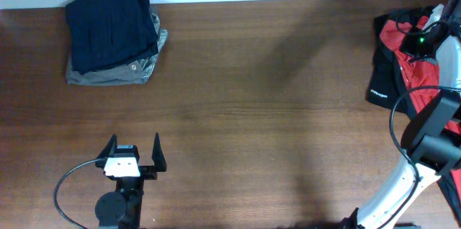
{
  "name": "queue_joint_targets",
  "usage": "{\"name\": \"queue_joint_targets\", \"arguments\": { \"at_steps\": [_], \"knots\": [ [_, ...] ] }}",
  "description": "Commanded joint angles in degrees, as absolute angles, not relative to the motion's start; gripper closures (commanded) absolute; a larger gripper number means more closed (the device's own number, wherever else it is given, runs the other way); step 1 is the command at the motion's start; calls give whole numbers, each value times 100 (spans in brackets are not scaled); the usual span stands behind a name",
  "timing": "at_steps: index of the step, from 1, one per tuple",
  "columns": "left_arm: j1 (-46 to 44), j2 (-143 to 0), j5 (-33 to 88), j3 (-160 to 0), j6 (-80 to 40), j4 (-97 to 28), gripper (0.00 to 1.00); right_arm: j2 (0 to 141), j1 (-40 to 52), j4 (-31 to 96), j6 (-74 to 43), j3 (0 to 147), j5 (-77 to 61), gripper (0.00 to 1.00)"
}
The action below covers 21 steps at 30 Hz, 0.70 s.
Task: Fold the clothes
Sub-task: 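Grasp the orange shirt fabric with the right gripper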
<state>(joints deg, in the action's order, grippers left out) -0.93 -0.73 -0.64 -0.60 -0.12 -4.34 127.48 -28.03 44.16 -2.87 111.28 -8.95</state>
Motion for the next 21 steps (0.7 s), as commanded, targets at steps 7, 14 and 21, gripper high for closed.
{"name": "queue_joint_targets", "arguments": {
  "at_steps": [7,14,21],
  "knots": [
    [-58,-34,3,-54,-64,-478,1,12534,-2196,4735,-395,11220,-1638,90],
    [-58,-34,3,-54,-64,-478,1,12512,-2272,4803,-556,11220,882,23],
    [-58,-34,3,-54,-64,-478,1,12580,-2753,4781,-248,11218,1111,33]
  ]
}}
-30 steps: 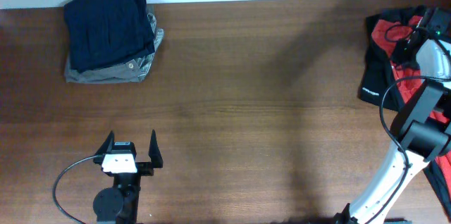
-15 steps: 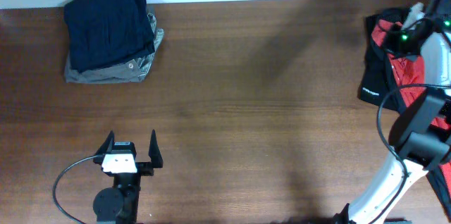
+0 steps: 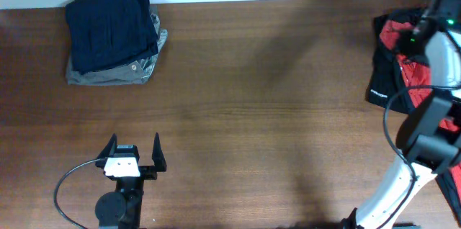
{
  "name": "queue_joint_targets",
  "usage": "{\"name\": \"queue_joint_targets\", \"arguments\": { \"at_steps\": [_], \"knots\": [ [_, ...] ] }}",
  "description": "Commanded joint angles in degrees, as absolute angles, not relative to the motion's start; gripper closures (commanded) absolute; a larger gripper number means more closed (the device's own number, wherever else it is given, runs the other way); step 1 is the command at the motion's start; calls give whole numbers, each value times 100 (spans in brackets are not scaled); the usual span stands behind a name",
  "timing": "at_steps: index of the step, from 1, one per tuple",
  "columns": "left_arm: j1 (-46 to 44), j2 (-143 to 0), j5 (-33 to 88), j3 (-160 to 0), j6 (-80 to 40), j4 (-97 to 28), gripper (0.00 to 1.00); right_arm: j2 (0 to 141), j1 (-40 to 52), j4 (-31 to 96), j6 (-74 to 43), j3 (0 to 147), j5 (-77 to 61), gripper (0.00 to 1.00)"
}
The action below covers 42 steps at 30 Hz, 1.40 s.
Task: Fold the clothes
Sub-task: 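Grasp the orange shirt fabric with the right gripper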
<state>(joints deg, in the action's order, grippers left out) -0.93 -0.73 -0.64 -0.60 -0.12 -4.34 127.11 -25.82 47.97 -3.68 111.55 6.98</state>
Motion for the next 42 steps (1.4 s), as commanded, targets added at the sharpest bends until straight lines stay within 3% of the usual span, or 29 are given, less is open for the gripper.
{"name": "queue_joint_targets", "arguments": {
  "at_steps": [1,20,23,28,29,33,34,42],
  "knots": [
    [-58,-34,3,-54,-64,-480,1,12621,-2794,4768,-58,11218,991,33],
    [-58,-34,3,-54,-64,-478,1,13292,-2921,4458,128,11209,969,34],
    [-58,-34,1,-54,-64,-478,1,13343,-2943,4453,161,11209,972,44],
    [-58,-34,3,-54,-64,-478,1,13485,-2945,4447,322,11207,993,49],
    [-58,-34,1,-54,-64,-478,1,13511,-2945,4436,320,11207,993,54],
    [-58,-34,3,-54,-64,-480,1,13533,-2943,4416,272,11209,991,93],
    [-58,-34,1,-54,-64,-478,1,13524,-2943,4429,272,11212,993,96],
    [-58,-34,1,-54,-64,-478,1,13133,-2891,4617,-200,11255,766,96]
  ]
}}
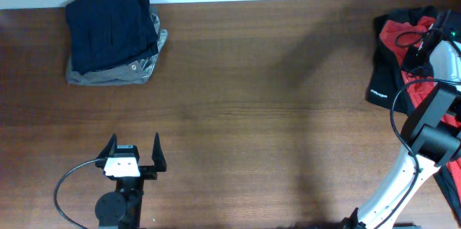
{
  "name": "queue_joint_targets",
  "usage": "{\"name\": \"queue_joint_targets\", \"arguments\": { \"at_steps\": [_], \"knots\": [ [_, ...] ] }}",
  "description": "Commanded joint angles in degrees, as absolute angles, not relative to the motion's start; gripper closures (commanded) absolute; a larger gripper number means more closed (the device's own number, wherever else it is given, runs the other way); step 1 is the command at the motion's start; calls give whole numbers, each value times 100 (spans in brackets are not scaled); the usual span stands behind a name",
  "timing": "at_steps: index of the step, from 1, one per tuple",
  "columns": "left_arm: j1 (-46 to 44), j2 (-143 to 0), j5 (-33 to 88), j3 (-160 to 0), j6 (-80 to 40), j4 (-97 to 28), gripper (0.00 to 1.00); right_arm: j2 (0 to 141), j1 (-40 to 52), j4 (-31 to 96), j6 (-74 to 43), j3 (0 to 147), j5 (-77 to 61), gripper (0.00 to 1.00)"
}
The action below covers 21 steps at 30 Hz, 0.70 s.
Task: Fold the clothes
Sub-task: 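Grasp the orange shirt fabric with the right gripper, then drag the orange shirt leftward to the table center with the right gripper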
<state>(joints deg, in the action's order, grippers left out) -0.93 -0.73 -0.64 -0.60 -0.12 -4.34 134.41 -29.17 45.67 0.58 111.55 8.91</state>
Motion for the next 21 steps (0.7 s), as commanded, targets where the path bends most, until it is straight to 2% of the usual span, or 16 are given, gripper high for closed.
{"name": "queue_joint_targets", "arguments": {
  "at_steps": [1,8,21],
  "knots": [
    [-58,-34,3,-54,-64,-478,1,13032,-2873,4639,-198,11257,593,96],
    [-58,-34,3,-54,-64,-478,1,12298,-2526,4703,-357,11257,-1024,96],
    [-58,-34,3,-54,-64,-478,1,12132,-764,4941,-399,11257,-1619,96]
  ]
}}
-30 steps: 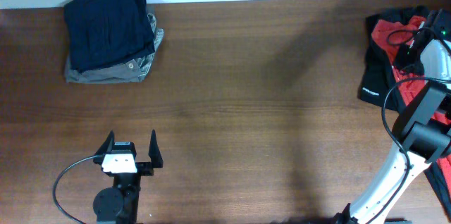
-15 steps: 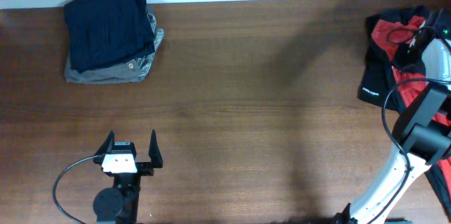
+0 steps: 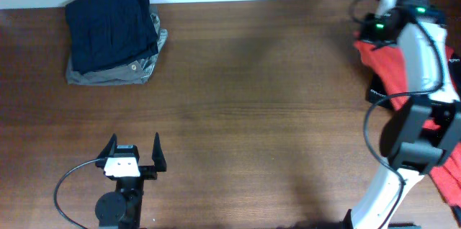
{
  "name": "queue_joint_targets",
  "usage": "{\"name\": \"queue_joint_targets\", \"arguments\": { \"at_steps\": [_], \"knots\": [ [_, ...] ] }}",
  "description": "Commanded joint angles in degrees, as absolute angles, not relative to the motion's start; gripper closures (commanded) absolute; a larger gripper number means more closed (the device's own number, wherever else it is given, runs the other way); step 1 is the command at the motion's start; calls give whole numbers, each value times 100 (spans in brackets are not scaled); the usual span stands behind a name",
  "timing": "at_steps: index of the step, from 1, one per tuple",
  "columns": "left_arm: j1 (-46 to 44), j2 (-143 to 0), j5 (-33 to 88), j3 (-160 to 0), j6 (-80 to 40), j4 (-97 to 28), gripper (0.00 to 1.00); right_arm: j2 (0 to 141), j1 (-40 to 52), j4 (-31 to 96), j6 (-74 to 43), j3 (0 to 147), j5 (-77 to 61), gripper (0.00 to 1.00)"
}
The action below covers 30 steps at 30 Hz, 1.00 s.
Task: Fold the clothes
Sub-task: 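Drag the orange shirt leftward to the table center with the right gripper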
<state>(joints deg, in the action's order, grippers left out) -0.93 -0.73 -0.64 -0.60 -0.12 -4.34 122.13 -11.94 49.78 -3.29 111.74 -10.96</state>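
Observation:
A red garment (image 3: 385,63) hangs bunched at the table's far right, pulled up and leftward toward my right gripper (image 3: 361,30), which appears shut on its upper edge; the fingertips are hidden by the wrist. A black garment (image 3: 376,93) lies partly under the red one. More red cloth (image 3: 448,180) shows at the right edge. My left gripper (image 3: 134,144) rests open and empty near the front left of the table.
A folded stack sits at the back left: a dark navy piece (image 3: 109,27) on top of a grey-green one (image 3: 115,74). The right arm's white link (image 3: 421,49) and its cable cross over the clothes pile. The brown table (image 3: 252,114) spans the view.
My right gripper has moved up and to the left from over the pile, and the red garment now comes with it, stretched toward the table's middle. The left arm has not moved.
My right gripper was low over the red and black pile at the far right at each earlier moment, shifting slightly among the folds. Now it is raised with the red garment drawn out of the pile. The folded stack and left arm stayed still throughout.

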Motion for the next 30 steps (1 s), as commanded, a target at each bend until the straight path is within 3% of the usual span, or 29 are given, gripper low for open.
{"name": "queue_joint_targets", "arguments": {
  "at_steps": [1,18,30],
  "knots": [
    [-58,-34,3,-54,-64,-478,1,12132,-596,4925,-456,11257,-1706,96],
    [-58,-34,1,-54,-64,-478,1,12134,2322,4886,-659,11251,-1824,96],
    [-58,-34,3,-54,-64,-478,1,12136,3548,4930,-812,11251,-2257,96]
  ]
}}
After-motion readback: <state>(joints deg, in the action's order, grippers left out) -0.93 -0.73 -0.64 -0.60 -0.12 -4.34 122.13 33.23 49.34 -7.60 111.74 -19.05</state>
